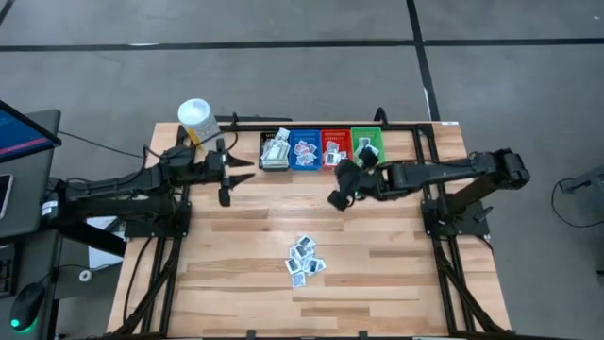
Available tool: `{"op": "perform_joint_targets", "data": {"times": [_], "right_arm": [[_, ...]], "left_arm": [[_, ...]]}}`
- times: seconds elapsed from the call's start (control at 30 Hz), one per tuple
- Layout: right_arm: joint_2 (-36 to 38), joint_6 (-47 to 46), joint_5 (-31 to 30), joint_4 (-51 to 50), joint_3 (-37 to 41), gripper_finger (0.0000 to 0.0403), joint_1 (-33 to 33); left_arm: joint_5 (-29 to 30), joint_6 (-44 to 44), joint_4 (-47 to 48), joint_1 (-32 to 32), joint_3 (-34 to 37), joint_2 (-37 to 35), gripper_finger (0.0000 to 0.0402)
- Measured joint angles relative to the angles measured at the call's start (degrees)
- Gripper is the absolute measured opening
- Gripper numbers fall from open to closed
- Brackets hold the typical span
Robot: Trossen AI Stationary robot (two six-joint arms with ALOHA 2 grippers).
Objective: Pick & Place First Aid Supplies
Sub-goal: Put the blue alcohol pad in the green bin
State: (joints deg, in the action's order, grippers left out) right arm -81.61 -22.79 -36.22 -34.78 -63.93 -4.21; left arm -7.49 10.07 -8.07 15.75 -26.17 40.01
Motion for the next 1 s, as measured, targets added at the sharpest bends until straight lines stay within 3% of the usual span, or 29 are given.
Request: {"op": "perform_joint_targets", "data": {"times": [0.3, 0.47, 0.77, 1.0], "right_arm": [[6.9, 19.4, 12.8, 2.4, 4.9, 0.0000, 15.3], [12.8, 25.8, 18.4, 10.9, 12.0, 0.0000, 23.8], [14.1, 30.2, 16.4, 13.3, 20.9, 0.0000, 30.6], [13.4, 35.8, 14.8, 18.1, 24.2, 0.0000, 30.3]], "left_arm": [[0.1, -1.3, -11.6, 8.9, 0.0, 7.6, 0.0145], [0.1, -2.2, -15.3, 12.4, 0.0, 10.6, 0.0145], [0.1, -4.9, -16.7, 14.7, 0.0, 12.6, 0.0145], [0.9, -5.0, -16.5, 15.0, 0.0, 12.6, 0.0145]]}}
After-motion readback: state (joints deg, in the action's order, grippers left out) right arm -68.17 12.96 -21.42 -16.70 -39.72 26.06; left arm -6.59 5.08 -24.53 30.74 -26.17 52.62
